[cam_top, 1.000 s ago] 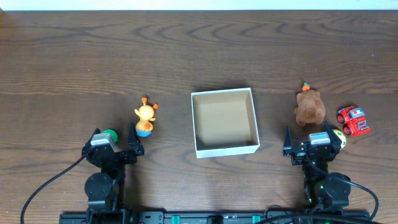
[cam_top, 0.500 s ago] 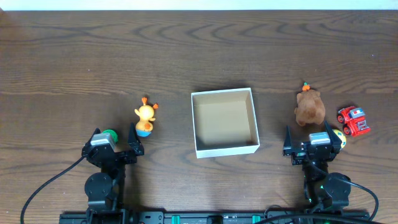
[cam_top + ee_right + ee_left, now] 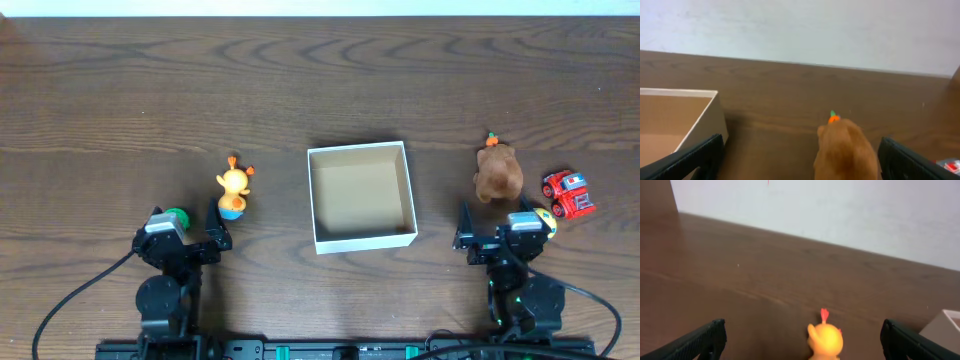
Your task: Pack container
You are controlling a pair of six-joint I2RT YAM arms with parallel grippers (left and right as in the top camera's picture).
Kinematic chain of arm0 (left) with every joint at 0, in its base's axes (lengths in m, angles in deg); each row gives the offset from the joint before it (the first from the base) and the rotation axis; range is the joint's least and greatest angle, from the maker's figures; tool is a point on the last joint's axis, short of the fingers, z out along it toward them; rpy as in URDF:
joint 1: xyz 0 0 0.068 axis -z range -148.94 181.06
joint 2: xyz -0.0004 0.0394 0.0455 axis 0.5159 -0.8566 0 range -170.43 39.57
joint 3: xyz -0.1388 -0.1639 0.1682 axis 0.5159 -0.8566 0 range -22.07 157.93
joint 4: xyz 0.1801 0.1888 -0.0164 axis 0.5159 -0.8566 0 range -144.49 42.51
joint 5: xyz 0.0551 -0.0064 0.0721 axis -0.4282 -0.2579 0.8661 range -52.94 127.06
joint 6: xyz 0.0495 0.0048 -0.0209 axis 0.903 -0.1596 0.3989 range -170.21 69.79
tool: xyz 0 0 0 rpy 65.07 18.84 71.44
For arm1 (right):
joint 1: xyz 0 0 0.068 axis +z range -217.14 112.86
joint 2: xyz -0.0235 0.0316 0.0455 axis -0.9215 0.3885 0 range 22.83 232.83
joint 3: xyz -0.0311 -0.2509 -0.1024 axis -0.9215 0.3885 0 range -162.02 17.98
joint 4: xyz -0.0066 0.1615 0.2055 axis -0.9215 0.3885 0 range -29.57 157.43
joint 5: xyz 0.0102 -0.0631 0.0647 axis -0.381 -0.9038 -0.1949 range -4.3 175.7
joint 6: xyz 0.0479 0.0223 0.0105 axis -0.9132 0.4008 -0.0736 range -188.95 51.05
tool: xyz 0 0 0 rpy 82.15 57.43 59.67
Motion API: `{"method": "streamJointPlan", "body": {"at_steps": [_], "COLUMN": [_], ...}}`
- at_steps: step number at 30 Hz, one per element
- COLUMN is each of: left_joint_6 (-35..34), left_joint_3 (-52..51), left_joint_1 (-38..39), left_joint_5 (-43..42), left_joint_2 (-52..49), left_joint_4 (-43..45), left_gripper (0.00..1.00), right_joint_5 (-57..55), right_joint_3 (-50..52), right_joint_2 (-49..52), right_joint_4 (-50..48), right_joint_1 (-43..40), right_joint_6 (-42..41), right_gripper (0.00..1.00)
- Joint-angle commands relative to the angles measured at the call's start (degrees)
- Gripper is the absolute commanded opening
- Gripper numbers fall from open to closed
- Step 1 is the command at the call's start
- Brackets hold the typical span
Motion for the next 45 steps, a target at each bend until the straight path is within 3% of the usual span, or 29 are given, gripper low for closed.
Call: {"method": "streamJointPlan", "body": {"at_steps": [1, 8, 13, 19, 23, 29, 37, 40, 43, 45], "left_joint_6": [-1.14, -1.14, -1.14, -1.14, -1.14, -1.14, -1.14, -1.14, -1.14, -1.14], "left_joint_3": [7.65, 29.11, 46.86, 51.87, 51.87, 51.87, 51.87, 51.87, 51.87, 51.87], "left_joint_1": [-0.09, -0.15, -0.2, -0.2, -0.2, -0.2, -0.2, -0.2, -0.2, -0.2], "left_joint_5": [-0.33, 2.51, 2.36, -2.29, -3.78, -3.65, -3.65, -3.65, -3.65, -3.65], "left_joint_2": [-4.92, -26.58, -45.0, -53.75, -55.36, -55.52, -55.52, -55.52, -55.52, -55.52], "left_joint_4": [-2.54, -18.32, -33.64, -39.45, -40.3, -40.46, -40.46, -40.46, -40.46, -40.48], "left_gripper": [0.98, 0.98, 0.98, 0.98, 0.98, 0.98, 0.98, 0.98, 0.98, 0.98], "right_joint_5": [-0.83, 0.9, 7.93, 7.87, 7.78, 0.7, -0.11, -0.09, -0.09, -0.09], "right_joint_3": [-6.93, -27.78, -52.09, -74.16, -78.51, -78.53, -78.53, -78.53, -78.53, -78.62], "right_joint_2": [3.23, 24.57, 49.86, 73.35, 81.66, 92.08, 103.62, 106.71, 107.65, 107.34], "right_joint_4": [2.19, 14.14, 34.14, 55.58, 57.05, 55.19, 53.86, 53.29, 52.43, 52.09], "right_joint_1": [-1.55, -8.07, -12.98, -13.35, -13.35, -13.38, -13.03, -12.5, -11.63, -10.88], "right_joint_6": [-4.42, -4.92, -0.61, 6.64, 6.64, 4.5, 3.85, 3.85, 3.82, 3.78], "right_gripper": [0.99, 0.99, 0.99, 0.99, 0.99, 0.99, 0.98, 0.89, 0.61, 0.33]}}
